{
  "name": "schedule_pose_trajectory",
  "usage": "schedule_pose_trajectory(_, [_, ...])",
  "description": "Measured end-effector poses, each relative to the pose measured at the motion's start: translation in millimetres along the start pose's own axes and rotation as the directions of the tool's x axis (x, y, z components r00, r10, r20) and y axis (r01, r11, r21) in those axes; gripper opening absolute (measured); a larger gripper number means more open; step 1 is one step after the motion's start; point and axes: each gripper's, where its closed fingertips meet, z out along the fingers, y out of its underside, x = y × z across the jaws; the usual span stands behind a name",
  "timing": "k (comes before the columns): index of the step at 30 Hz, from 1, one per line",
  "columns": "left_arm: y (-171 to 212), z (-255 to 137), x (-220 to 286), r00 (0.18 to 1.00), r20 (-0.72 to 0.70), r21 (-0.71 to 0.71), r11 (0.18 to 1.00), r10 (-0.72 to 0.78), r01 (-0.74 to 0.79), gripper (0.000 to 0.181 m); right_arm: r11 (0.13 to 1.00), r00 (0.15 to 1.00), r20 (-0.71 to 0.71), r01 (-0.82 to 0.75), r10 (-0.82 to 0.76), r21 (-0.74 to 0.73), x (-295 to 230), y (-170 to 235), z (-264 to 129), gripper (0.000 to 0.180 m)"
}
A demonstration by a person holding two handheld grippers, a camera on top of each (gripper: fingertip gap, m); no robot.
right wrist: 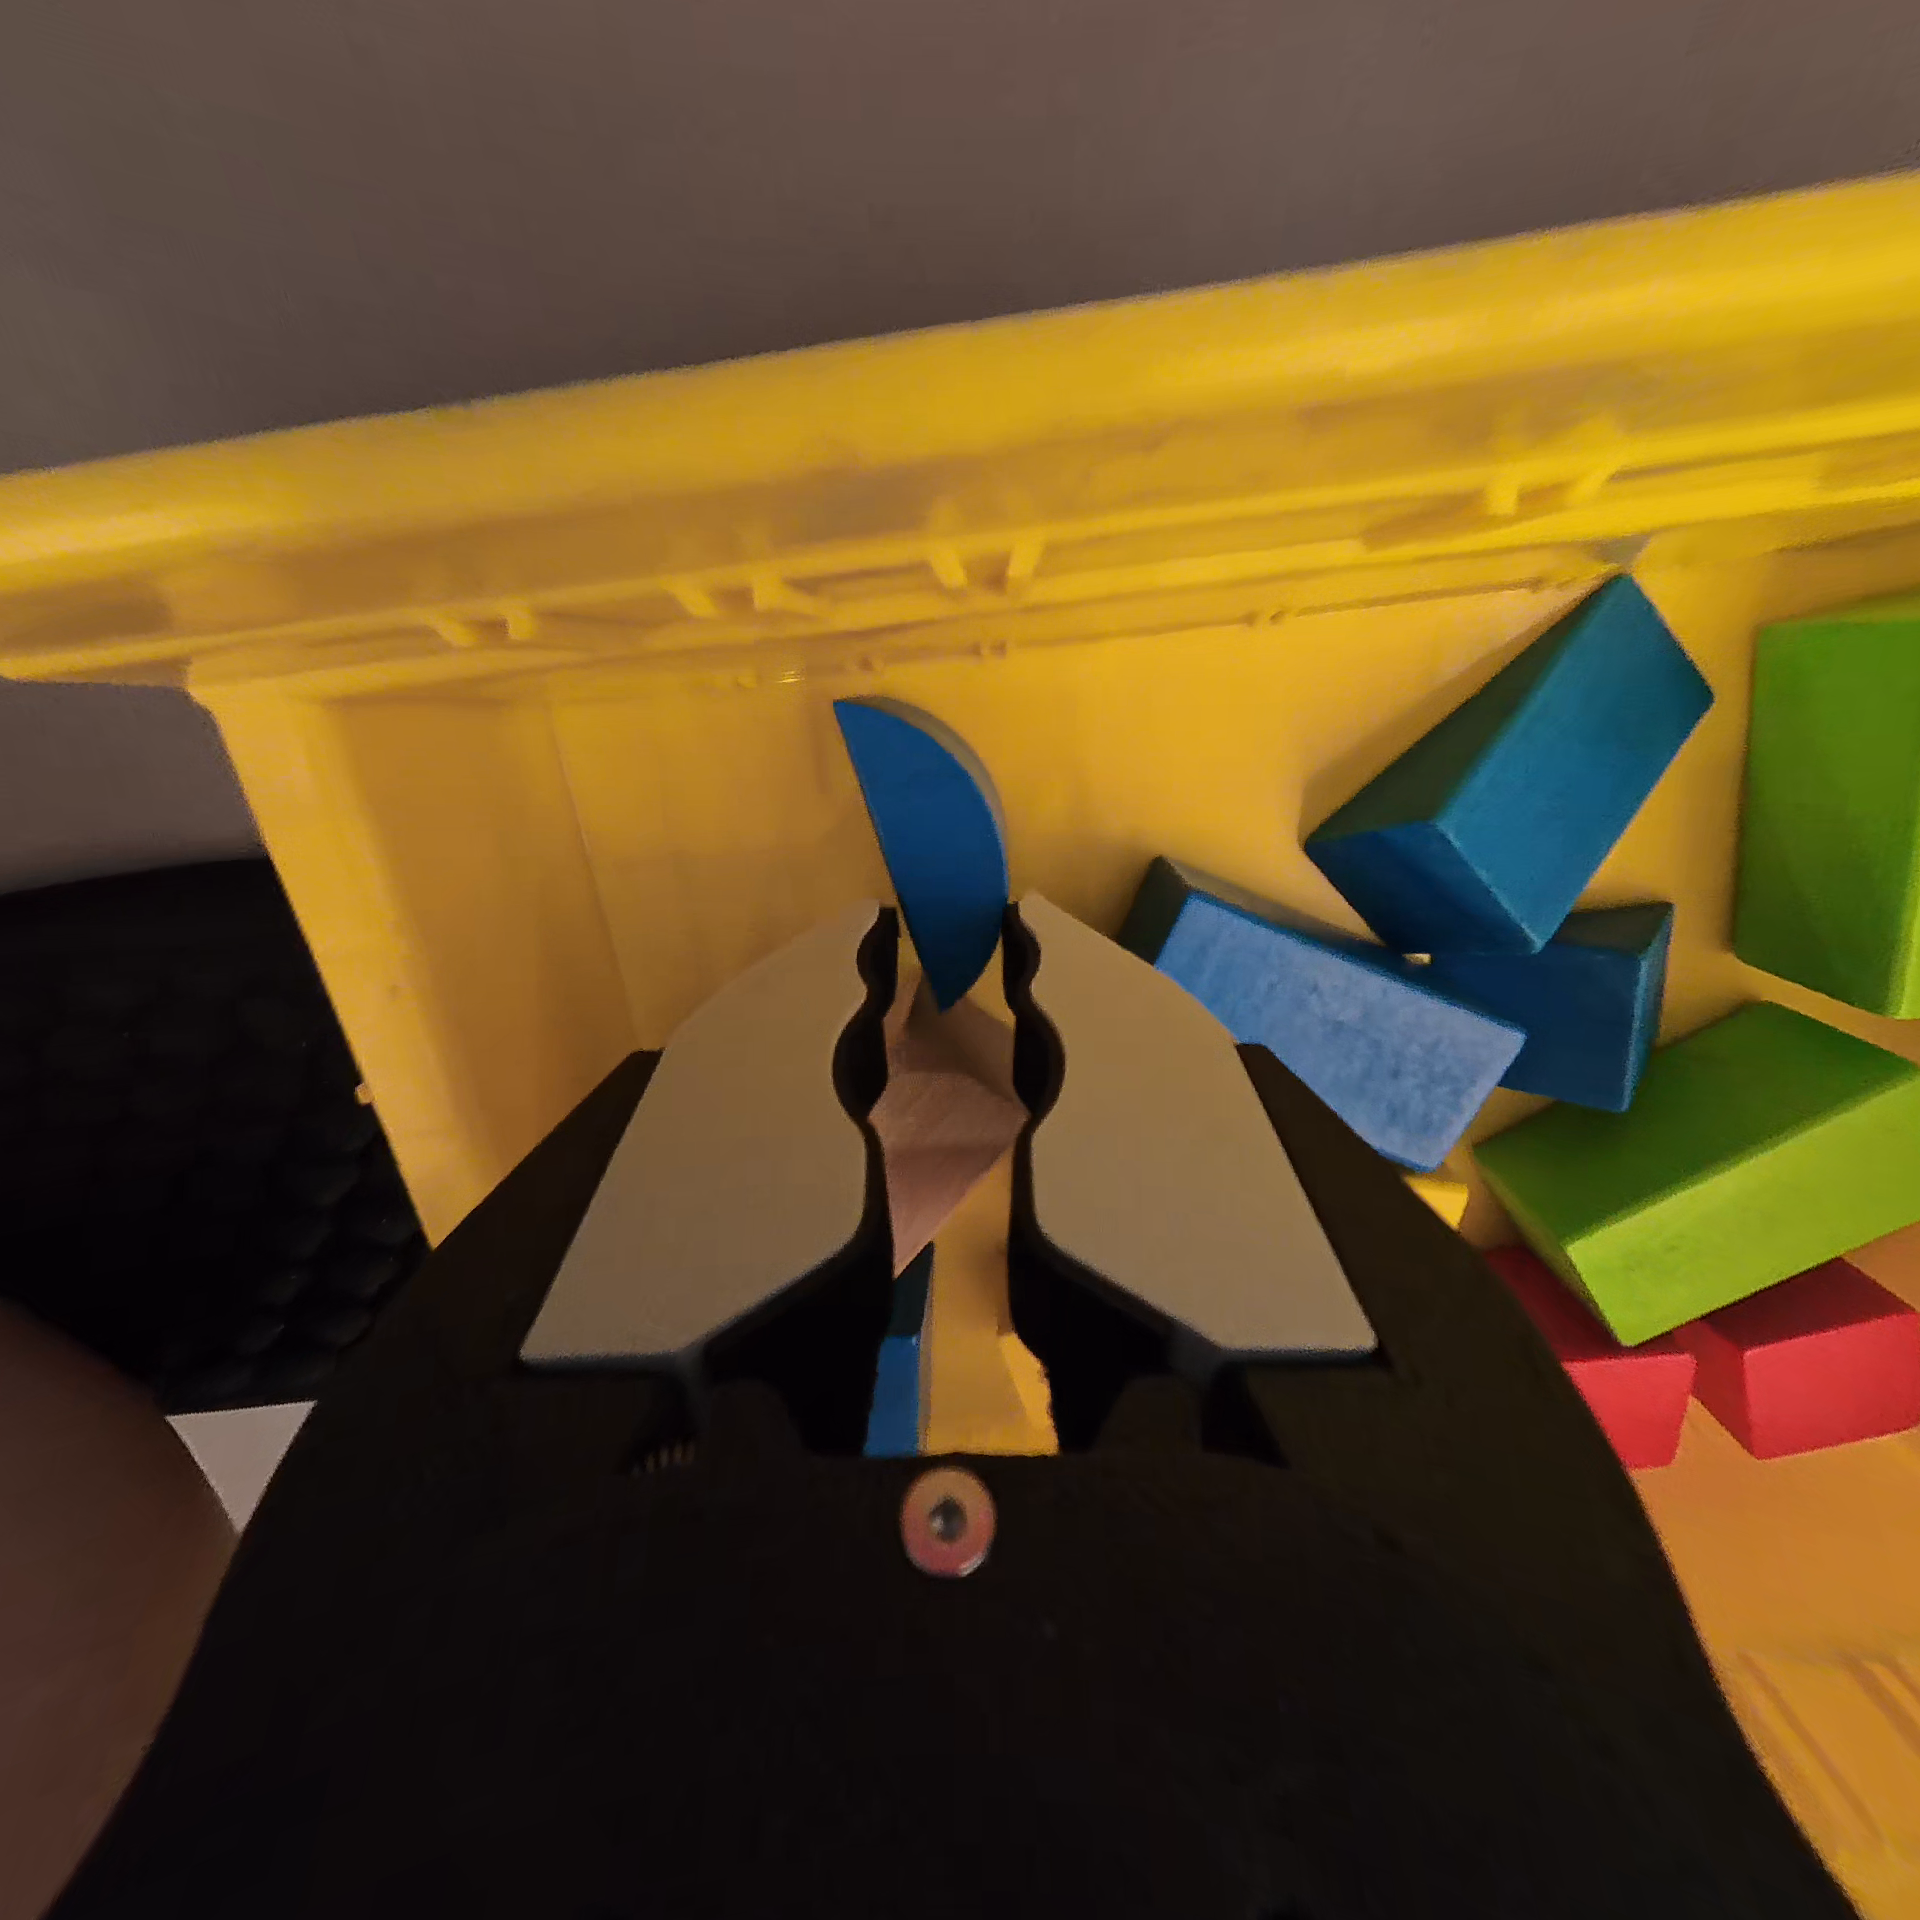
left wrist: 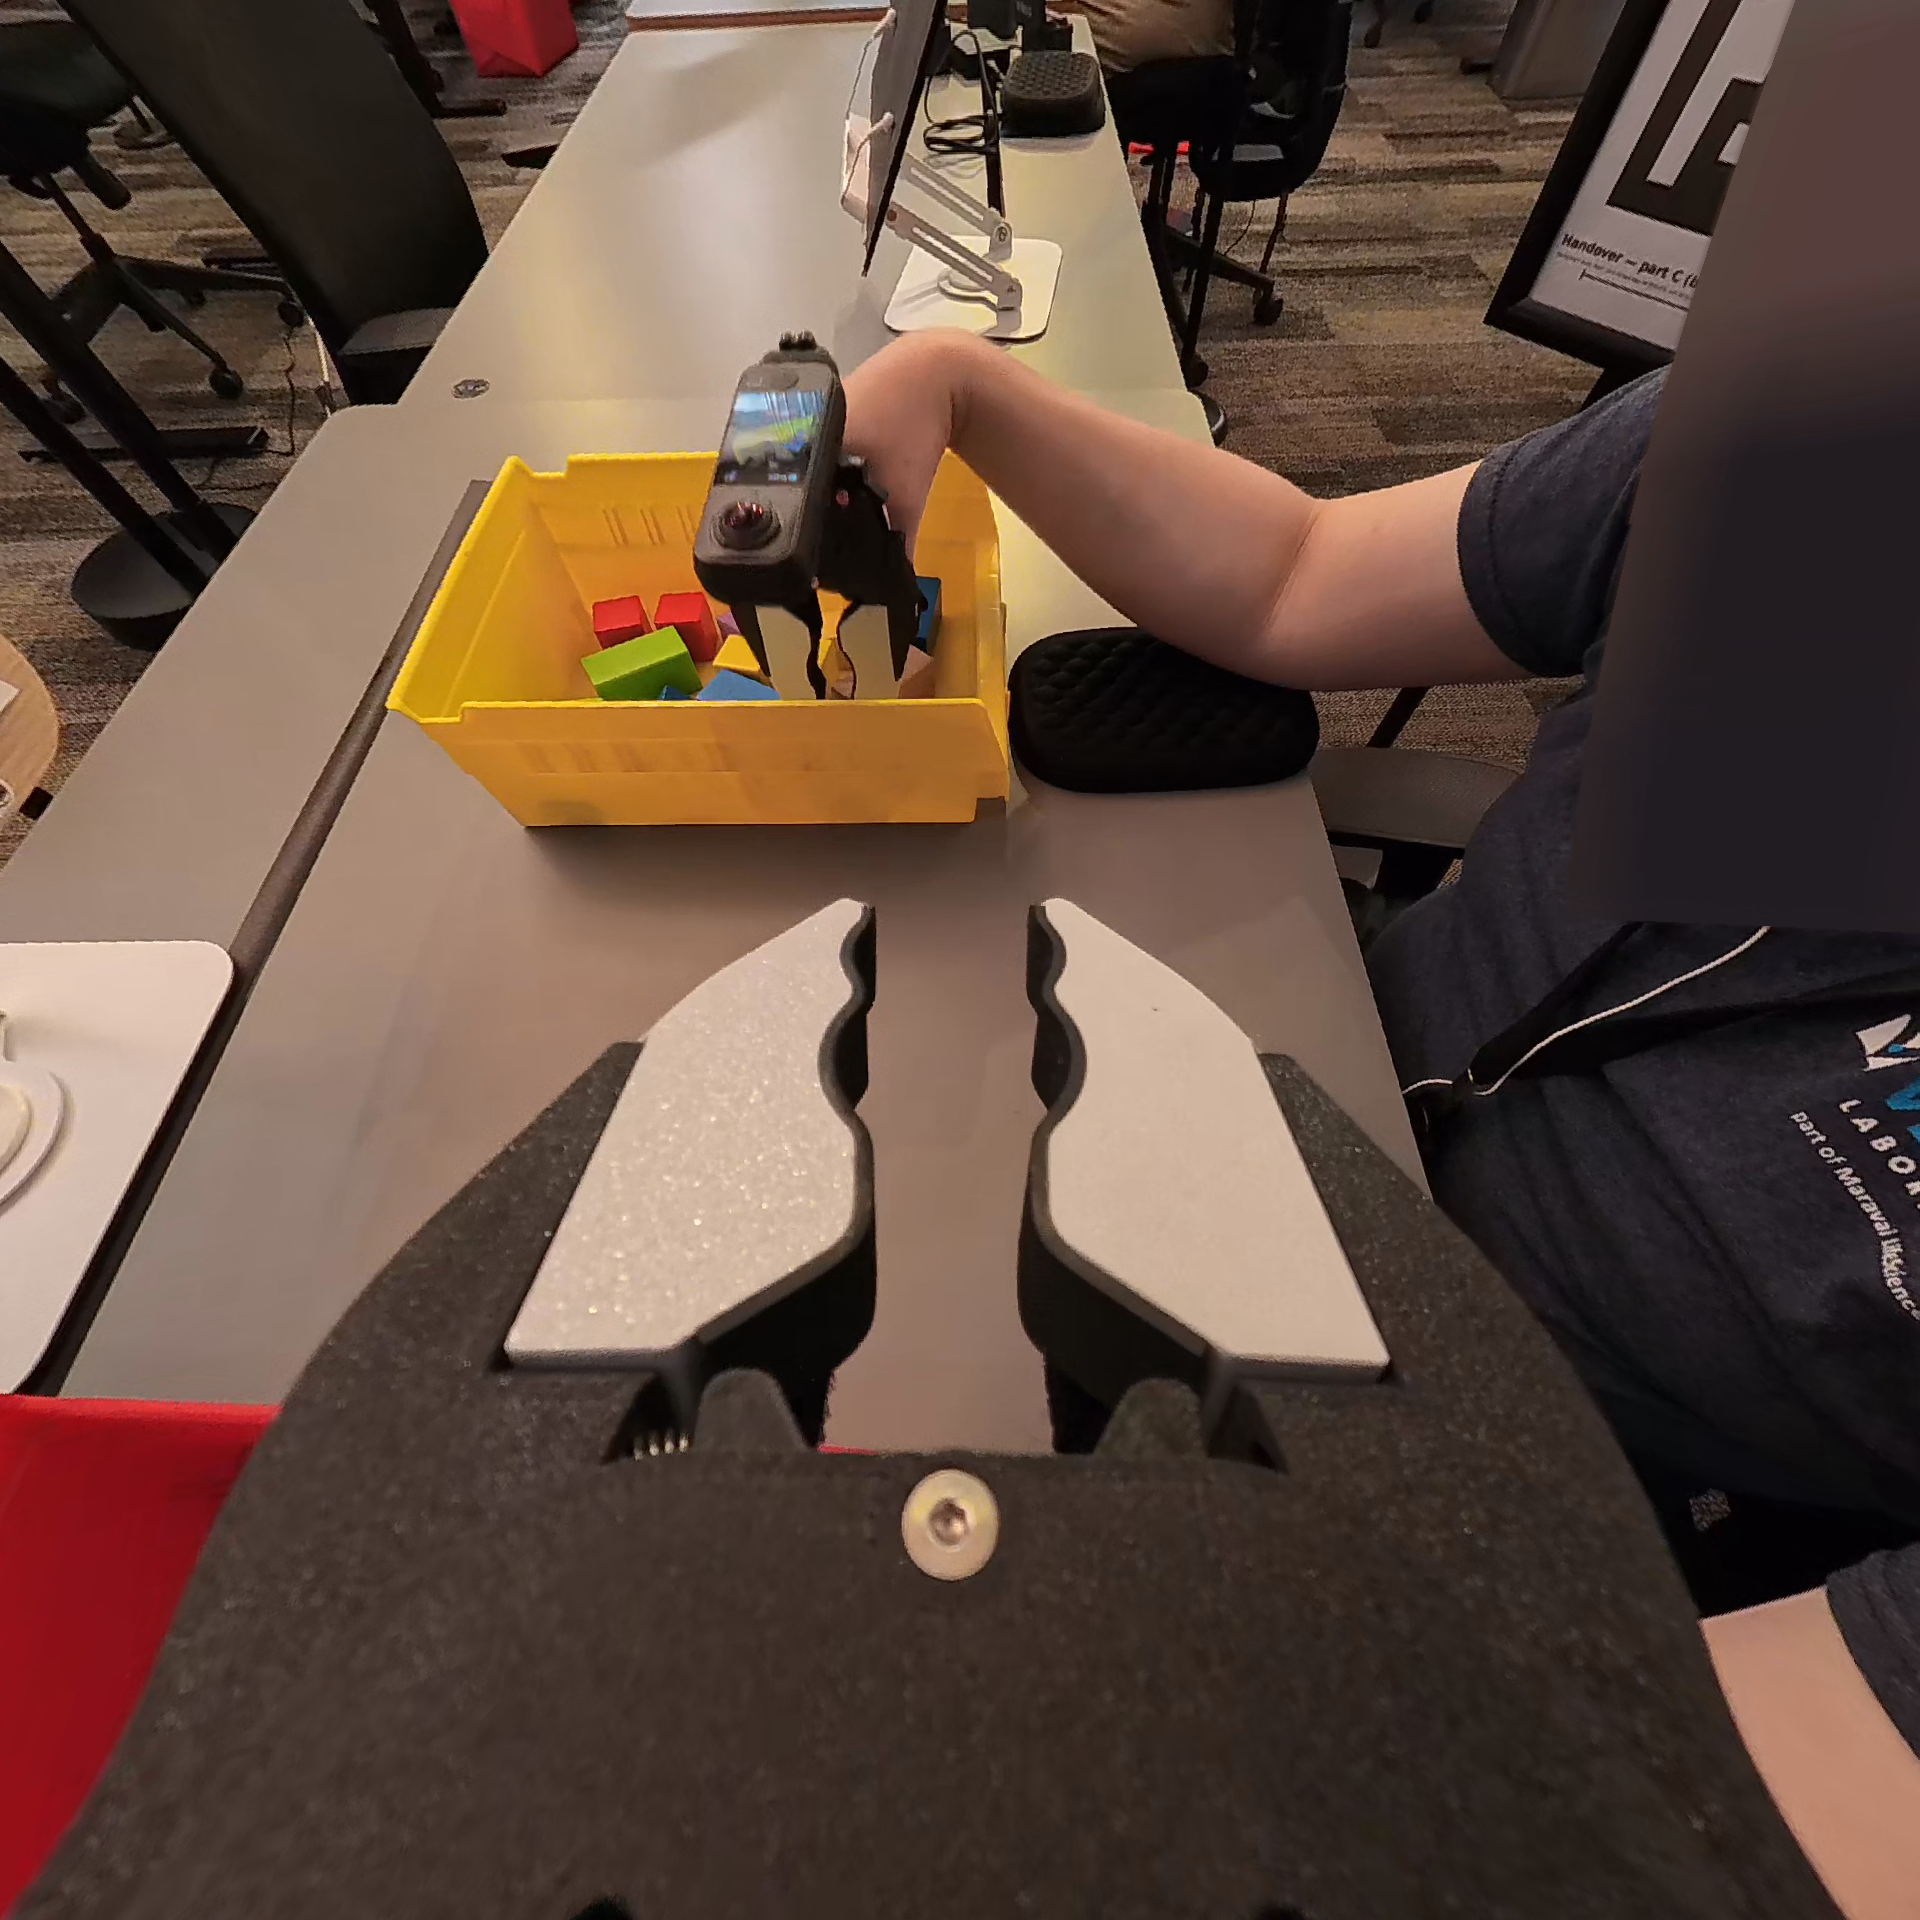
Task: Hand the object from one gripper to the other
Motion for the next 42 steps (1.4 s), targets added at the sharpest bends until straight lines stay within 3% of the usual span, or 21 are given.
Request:
schedule_pose_trajectory(5, [1.0, -2.9, -2.8, 1.0, 0.013, 0.0, 1.0, -0.004, 0.004, 0.027, 0.998, 0.999, -0.039, -0.021, 0.023, 0.066, 0.9, 1.1, -22.6, 0.021])
schedule_pose_trajectory(10, [5.3, -17.2, -17.4, 0.995, 0.092, 0.005, 1.0, -0.029, 0.029, 0.027, 0.976, 0.973, -0.223, -0.013, 0.063, 0.219, 12.5, 8.9, -75.1, 0.021])
schedule_pose_trajectory(13, [20.5, -37.6, -46.4, 0.962, 0.26, -0.023, 0.995, -0.089, 0.099, 0.027, 0.96, 0.885, -0.437, -0.038, 0.162, 0.279, 38.0, 27.6, -114.1, 0.021])
schedule_pose_trajectory(16, [58.6, -71.8, -87.8, 0.823, 0.506, -0.064, 0.941, -0.257, 0.332, 0.028, 0.901, 0.73, -0.545, -0.241, 0.414, 0.361, 69.7, 60.1, -149.2, 0.022])
schedule_pose_trajectory(19, [89.6, -100.0, -110.3, 0.675, 0.597, 0.009, 0.845, -0.434, 0.535, 0.038, 0.771, 0.585, -0.503, -0.463, 0.636, 0.436, 88.4, 93.0, -158.3, 0.025])
schedule_pose_trajectory(22, [115.8, -126.3, -127.4, 0.52, 0.657, 0.103, 0.749, -0.546, 0.655, 0.046, 0.702, 0.562, -0.421, -0.591, 0.712, 0.398, 90.3, 111.2, -137.0, 0.024])
schedule_pose_trajectory(28, [162.8, -163.3, -142.5, 0.32, 0.753, 0.17, 0.639, -0.575, 0.75, 0.048, 0.587, 0.494, -0.322, -0.725, 0.808, 0.361, 93.1, 123.7, -113.9, 0.025])
schedule_pose_trajectory(32, [203.5, -179.3, -141.3, 0.17, 0.804, 0.181, 0.507, -0.569, 0.843, 0.048, 0.483, 0.427, -0.228, -0.811, 0.875, 0.332, 89.1, 125.5, -101.4, 0.025])
schedule_pose_trajectory(36, [237.1, -179.0, -134.2, 0.081, 0.811, 0.162, 0.355, -0.579, 0.921, 0.042, 0.444, 0.404, -0.193, -0.856, 0.894, 0.265, 84.1, 126.4, -86.8, 0.017])
schedule_pose_trajectory(42, [254.2, -185.4, -140.1, 0.03, 0.842, 0.174, 0.323, -0.538, 0.93, 0.033, 0.333, 0.309, -0.136, -0.917, 0.941, 0.218, 79.4, 125.4, -77.2, 0.007])
